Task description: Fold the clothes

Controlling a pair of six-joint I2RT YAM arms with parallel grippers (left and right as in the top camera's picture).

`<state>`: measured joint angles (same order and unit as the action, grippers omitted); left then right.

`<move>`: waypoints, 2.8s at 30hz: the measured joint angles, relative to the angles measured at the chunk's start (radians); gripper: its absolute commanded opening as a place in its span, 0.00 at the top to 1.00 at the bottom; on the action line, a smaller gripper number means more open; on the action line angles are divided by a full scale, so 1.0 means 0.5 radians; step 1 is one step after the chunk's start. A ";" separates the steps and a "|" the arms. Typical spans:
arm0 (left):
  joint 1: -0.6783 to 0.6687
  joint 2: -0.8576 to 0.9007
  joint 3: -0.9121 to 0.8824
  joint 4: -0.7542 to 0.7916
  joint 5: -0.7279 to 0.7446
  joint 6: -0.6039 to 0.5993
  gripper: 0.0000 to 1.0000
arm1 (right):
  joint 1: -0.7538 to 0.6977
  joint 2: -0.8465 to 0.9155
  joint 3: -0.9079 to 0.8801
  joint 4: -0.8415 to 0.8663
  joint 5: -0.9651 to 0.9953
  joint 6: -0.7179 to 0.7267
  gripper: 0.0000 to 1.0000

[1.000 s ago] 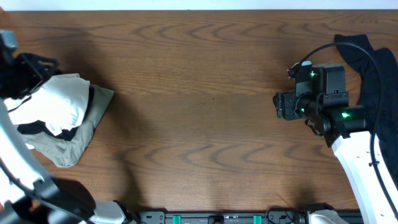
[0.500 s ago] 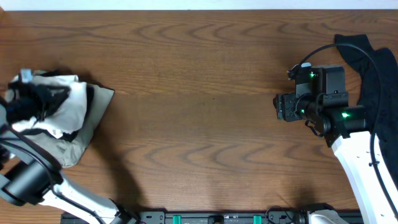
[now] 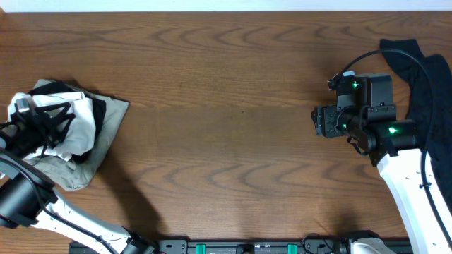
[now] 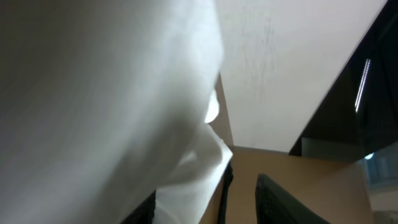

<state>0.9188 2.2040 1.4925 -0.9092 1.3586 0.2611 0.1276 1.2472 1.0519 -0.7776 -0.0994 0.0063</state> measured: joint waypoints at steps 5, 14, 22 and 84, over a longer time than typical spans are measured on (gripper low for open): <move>-0.024 -0.006 0.000 -0.011 0.002 0.073 0.41 | 0.000 0.000 0.000 -0.005 0.001 -0.001 0.28; -0.078 -0.233 -0.037 -0.021 -0.178 0.195 0.02 | 0.000 0.000 0.000 0.002 0.004 -0.015 0.01; -0.435 -1.025 -0.048 0.001 -0.697 0.130 0.02 | 0.000 0.000 -0.002 0.114 0.005 -0.023 0.01; -1.935 -3.571 -0.961 -0.217 -2.194 -0.215 0.02 | 0.000 -1.725 -0.782 -0.644 0.186 0.414 0.01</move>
<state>-0.0486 0.4187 1.0119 -1.0176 0.2615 0.1535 0.1276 0.3847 0.6609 -1.0996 -0.0063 0.2134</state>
